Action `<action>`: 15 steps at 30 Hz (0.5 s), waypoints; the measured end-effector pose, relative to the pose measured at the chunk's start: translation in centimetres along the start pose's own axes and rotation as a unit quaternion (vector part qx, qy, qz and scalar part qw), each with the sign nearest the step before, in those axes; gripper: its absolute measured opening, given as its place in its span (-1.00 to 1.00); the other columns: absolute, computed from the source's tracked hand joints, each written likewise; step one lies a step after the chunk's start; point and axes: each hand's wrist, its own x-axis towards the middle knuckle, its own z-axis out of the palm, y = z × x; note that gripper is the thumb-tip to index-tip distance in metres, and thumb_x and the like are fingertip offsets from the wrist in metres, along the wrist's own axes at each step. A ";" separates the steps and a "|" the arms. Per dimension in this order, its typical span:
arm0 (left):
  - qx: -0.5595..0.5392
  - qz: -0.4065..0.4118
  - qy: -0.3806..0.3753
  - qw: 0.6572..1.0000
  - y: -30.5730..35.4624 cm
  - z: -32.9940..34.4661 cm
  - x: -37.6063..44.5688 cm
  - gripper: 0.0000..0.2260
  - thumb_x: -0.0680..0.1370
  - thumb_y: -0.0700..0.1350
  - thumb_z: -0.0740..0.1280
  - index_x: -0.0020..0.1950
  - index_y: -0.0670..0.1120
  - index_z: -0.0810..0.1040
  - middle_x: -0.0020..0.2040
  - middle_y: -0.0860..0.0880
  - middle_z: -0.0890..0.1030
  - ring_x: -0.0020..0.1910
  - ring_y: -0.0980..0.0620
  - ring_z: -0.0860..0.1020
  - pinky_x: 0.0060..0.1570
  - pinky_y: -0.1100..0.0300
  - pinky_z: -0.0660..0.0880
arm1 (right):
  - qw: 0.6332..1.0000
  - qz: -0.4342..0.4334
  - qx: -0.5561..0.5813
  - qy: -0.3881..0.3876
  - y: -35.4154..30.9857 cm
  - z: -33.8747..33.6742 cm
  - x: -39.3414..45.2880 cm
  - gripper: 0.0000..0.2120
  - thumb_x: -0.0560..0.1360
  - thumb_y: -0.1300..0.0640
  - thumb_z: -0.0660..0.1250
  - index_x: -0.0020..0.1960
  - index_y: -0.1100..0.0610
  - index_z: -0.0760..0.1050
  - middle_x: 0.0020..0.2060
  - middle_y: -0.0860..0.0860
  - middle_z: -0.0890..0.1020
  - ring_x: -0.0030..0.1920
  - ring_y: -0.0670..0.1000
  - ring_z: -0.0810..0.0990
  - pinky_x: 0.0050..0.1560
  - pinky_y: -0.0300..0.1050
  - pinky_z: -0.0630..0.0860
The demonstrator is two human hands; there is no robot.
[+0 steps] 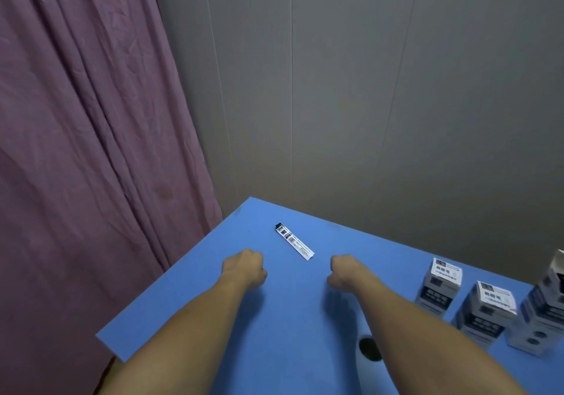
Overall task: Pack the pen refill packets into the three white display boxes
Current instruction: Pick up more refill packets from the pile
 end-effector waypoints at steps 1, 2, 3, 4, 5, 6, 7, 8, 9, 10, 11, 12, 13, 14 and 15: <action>0.001 -0.002 0.000 1.000 0.2 0.0 0.8 -0.73 0.60 -0.04 0.17 0.23 -0.07 0.52 0.25 -0.08 0.53 0.20 -0.12 0.55 0.08 0.08 0.47 | 1.000 0.003 0.004 -0.003 0.0 0.0 0.6 -0.72 0.52 0.14 0.18 0.21 0.13 0.46 0.09 0.05 0.49 0.12 0.09 0.56 0.01 -0.10 0.51; -0.003 -0.005 -0.003 1.000 0.4 0.0 1.6 -0.73 0.61 -0.04 0.16 0.24 -0.07 0.52 0.25 -0.08 0.53 0.20 -0.12 0.55 0.07 0.08 0.46 | 1.000 0.007 0.009 -0.006 0.0 0.1 1.2 -0.72 0.52 0.14 0.17 0.20 0.13 0.46 0.07 0.04 0.48 0.12 0.08 0.57 0.02 -0.10 0.52; -0.008 -0.008 -0.006 1.000 0.7 0.1 2.4 -0.73 0.62 -0.05 0.16 0.23 -0.08 0.51 0.25 -0.08 0.53 0.20 -0.12 0.55 0.06 0.09 0.45 | 1.000 0.011 0.012 -0.008 0.0 0.2 1.8 -0.72 0.52 0.14 0.17 0.21 0.12 0.46 0.09 0.04 0.49 0.12 0.08 0.56 0.04 -0.10 0.52; -0.017 -0.013 -0.010 1.000 0.9 0.2 3.3 -0.74 0.62 -0.05 0.16 0.23 -0.09 0.51 0.25 -0.08 0.53 0.20 -0.12 0.55 0.03 0.09 0.45 | 1.000 0.015 0.015 -0.009 0.1 0.4 2.4 -0.71 0.52 0.14 0.17 0.22 0.12 0.45 0.13 0.05 0.50 0.13 0.08 0.56 0.07 -0.09 0.53; -0.030 -0.020 -0.014 0.999 1.2 0.3 4.1 -0.76 0.62 -0.05 0.16 0.21 -0.09 0.51 0.24 -0.08 0.53 0.19 -0.11 0.55 -0.01 0.11 0.43 | 1.000 0.021 0.019 -0.009 0.3 0.5 3.0 -0.70 0.53 0.14 0.16 0.23 0.12 0.45 0.17 0.05 0.51 0.14 0.08 0.56 0.08 -0.09 0.53; -0.049 -0.027 -0.015 0.998 1.5 0.4 5.1 -0.77 0.62 -0.05 0.16 0.19 -0.08 0.52 0.22 -0.07 0.54 0.16 -0.10 0.55 -0.04 0.13 0.41 | 0.999 0.027 0.026 -0.006 0.6 0.7 3.6 -0.71 0.52 0.13 0.16 0.22 0.11 0.45 0.19 0.06 0.51 0.15 0.09 0.56 0.07 -0.10 0.52; -0.067 -0.035 -0.015 0.997 1.8 0.5 6.0 -0.78 0.62 -0.03 0.17 0.17 -0.08 0.52 0.21 -0.06 0.54 0.13 -0.09 0.55 -0.06 0.14 0.40 | 0.999 0.032 0.033 -0.003 0.8 0.7 4.2 -0.71 0.52 0.13 0.15 0.21 0.11 0.44 0.20 0.06 0.51 0.15 0.09 0.56 0.06 -0.10 0.51; -0.083 -0.042 -0.016 0.996 2.2 0.7 6.9 -0.78 0.62 -0.02 0.17 0.15 -0.07 0.52 0.20 -0.05 0.54 0.09 -0.08 0.54 -0.07 0.14 0.40 | 0.998 0.038 0.042 0.000 1.1 0.9 4.7 -0.72 0.52 0.13 0.15 0.21 0.11 0.44 0.21 0.07 0.51 0.15 0.10 0.55 0.06 -0.10 0.51; -0.097 -0.048 -0.017 0.994 2.5 0.8 7.9 -0.78 0.62 0.01 0.18 0.13 -0.06 0.52 0.18 -0.05 0.55 0.05 -0.07 0.53 -0.08 0.14 0.40 | 0.998 0.045 0.051 0.003 1.3 0.9 5.1 -0.71 0.52 0.13 0.14 0.21 0.11 0.44 0.21 0.07 0.51 0.16 0.11 0.55 0.07 -0.09 0.51; -0.109 -0.050 -0.016 0.993 2.9 1.0 8.8 -0.78 0.62 0.03 0.18 0.12 -0.05 0.52 0.17 -0.04 0.55 0.03 -0.06 0.53 -0.09 0.15 0.41 | 0.997 0.052 0.060 0.007 1.6 0.9 5.4 -0.71 0.53 0.13 0.14 0.22 0.12 0.44 0.22 0.08 0.51 0.17 0.11 0.55 0.09 -0.07 0.51; -0.123 -0.052 -0.016 0.991 3.4 1.2 9.8 -0.76 0.62 0.06 0.18 0.12 -0.04 0.53 0.16 -0.04 0.56 0.04 -0.06 0.55 -0.09 0.15 0.43 | 0.996 0.060 0.067 0.012 1.9 0.9 5.6 -0.71 0.53 0.13 0.15 0.22 0.12 0.44 0.21 0.08 0.51 0.17 0.12 0.54 0.11 -0.07 0.52; -0.141 -0.056 -0.017 0.988 3.9 1.4 10.7 -0.74 0.62 0.09 0.19 0.14 -0.03 0.54 0.16 -0.04 0.56 0.07 -0.07 0.57 -0.08 0.14 0.45 | 0.995 0.068 0.074 0.019 2.1 0.8 5.8 -0.71 0.52 0.13 0.15 0.22 0.12 0.44 0.21 0.08 0.51 0.17 0.12 0.54 0.11 -0.07 0.52; -0.159 -0.063 -0.018 0.985 4.5 1.4 11.5 -0.70 0.62 0.12 0.19 0.17 -0.03 0.56 0.16 -0.04 0.57 0.10 -0.08 0.58 -0.07 0.14 0.46 | 0.994 0.075 0.081 0.025 2.4 0.6 6.1 -0.71 0.52 0.13 0.16 0.21 0.12 0.44 0.20 0.08 0.51 0.16 0.12 0.54 0.12 -0.07 0.52; -0.175 -0.067 -0.016 0.982 5.1 1.5 12.3 -0.67 0.62 0.15 0.20 0.19 -0.03 0.57 0.16 -0.05 0.58 0.11 -0.09 0.59 -0.05 0.13 0.47 | 0.992 0.082 0.088 0.031 2.7 0.4 6.3 -0.71 0.51 0.14 0.17 0.21 0.13 0.44 0.20 0.09 0.52 0.16 0.12 0.54 0.12 -0.06 0.53; -0.188 -0.070 -0.014 0.980 5.8 1.6 13.2 -0.66 0.61 0.16 0.21 0.19 -0.04 0.58 0.16 -0.06 0.59 0.12 -0.10 0.59 -0.04 0.12 0.47 | 0.991 0.088 0.096 0.036 3.0 0.1 6.5 -0.70 0.51 0.15 0.17 0.22 0.13 0.44 0.20 0.09 0.52 0.16 0.12 0.54 0.13 -0.06 0.53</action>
